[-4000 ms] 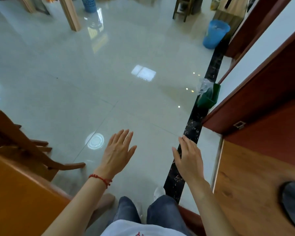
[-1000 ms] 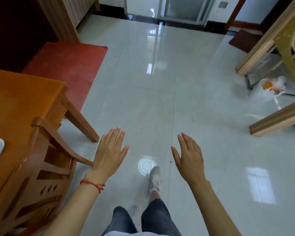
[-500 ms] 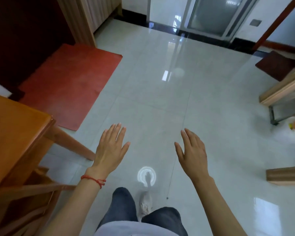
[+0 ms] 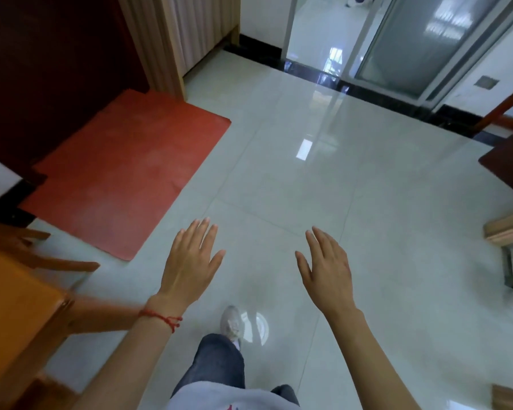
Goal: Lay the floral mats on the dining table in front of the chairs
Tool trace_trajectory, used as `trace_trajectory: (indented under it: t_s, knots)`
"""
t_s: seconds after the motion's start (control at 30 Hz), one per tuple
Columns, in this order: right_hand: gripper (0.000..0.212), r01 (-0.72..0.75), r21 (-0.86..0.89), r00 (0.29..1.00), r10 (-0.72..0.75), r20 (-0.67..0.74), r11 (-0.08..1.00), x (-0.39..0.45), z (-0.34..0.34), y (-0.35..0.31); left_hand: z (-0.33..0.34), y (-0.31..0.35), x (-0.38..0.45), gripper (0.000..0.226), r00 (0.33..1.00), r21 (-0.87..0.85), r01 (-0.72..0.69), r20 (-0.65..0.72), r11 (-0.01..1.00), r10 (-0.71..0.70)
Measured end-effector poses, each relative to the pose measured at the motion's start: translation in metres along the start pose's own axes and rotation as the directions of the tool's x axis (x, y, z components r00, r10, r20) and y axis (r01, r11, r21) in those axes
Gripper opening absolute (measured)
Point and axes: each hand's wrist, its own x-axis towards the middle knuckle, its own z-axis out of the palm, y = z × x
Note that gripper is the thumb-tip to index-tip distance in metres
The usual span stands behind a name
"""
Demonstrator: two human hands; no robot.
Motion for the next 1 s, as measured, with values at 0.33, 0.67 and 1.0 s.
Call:
trace_trajectory:
  t_s: [0.33, 0.67, 1.0]
  knots:
    - [0.057, 0.104, 0.039, 0.994, -0.104, 0.014, 0.994, 0.158, 0.039, -0.024, -0.021, -0.06, 0.113, 0.067, 0.991, 0.008, 0.126, -0.051, 0.992, -0.125]
    - [0.049, 0.333, 0.139, 0.938, -0.343, 0.054, 0.933, 0.314, 0.091, -0.04, -0.024, -0.11, 0.204, 0.064, 0.915, -0.032, 0.391, -0.092, 0.92, -0.392]
    - [0.049, 0.626, 0.255, 0.752, -0.657, 0.05, 0.736, 0.447, 0.129, -0.095, -0.043, -0.147, 0.251, 0.063, 0.723, -0.053, 0.674, -0.158, 0.737, -0.672]
